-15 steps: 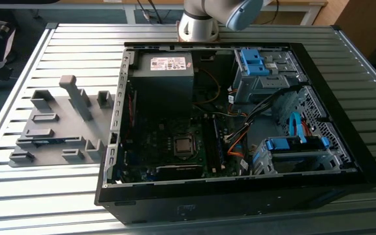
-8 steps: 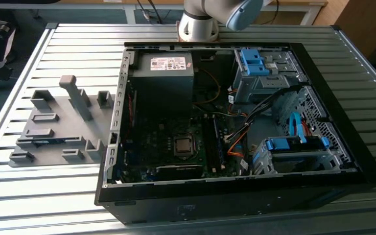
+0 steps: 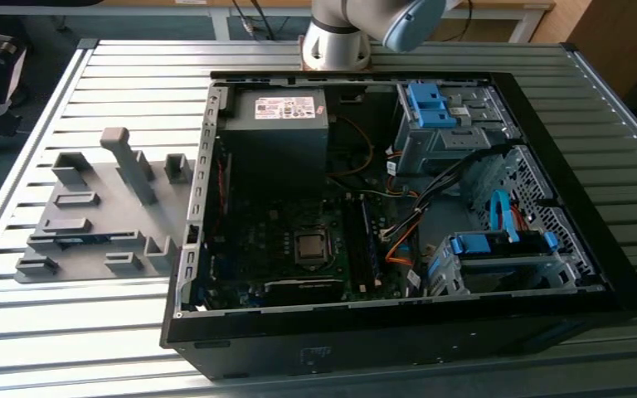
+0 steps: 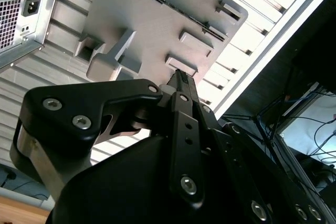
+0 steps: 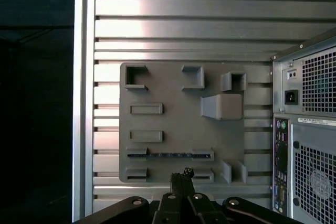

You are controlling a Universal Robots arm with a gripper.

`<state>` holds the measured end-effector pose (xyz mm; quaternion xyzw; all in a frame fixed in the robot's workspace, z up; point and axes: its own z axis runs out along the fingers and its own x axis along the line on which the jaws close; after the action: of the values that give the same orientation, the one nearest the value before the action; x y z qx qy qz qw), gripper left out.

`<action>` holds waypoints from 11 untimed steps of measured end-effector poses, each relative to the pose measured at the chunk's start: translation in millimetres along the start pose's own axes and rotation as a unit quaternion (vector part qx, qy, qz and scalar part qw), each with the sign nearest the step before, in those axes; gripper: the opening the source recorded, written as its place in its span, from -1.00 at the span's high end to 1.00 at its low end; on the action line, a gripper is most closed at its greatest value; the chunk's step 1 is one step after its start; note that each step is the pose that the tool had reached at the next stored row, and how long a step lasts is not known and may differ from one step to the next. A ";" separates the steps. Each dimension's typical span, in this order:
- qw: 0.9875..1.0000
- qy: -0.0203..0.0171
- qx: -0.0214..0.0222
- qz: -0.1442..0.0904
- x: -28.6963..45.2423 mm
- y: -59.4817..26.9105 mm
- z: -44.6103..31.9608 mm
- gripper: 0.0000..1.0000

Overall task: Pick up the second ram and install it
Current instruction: 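Pick up the second ram and move it above second insertion slot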

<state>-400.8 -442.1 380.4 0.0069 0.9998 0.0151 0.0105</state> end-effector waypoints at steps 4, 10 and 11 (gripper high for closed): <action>1.000 0.000 0.000 -0.003 0.0 0.0 0.0 0.79; 1.000 0.000 0.000 -0.004 0.0 0.0 0.0 0.79; 1.000 0.000 0.000 -0.004 0.0 0.0 0.0 0.79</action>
<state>-400.8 -442.1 380.5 0.0025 0.9998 0.0151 0.0104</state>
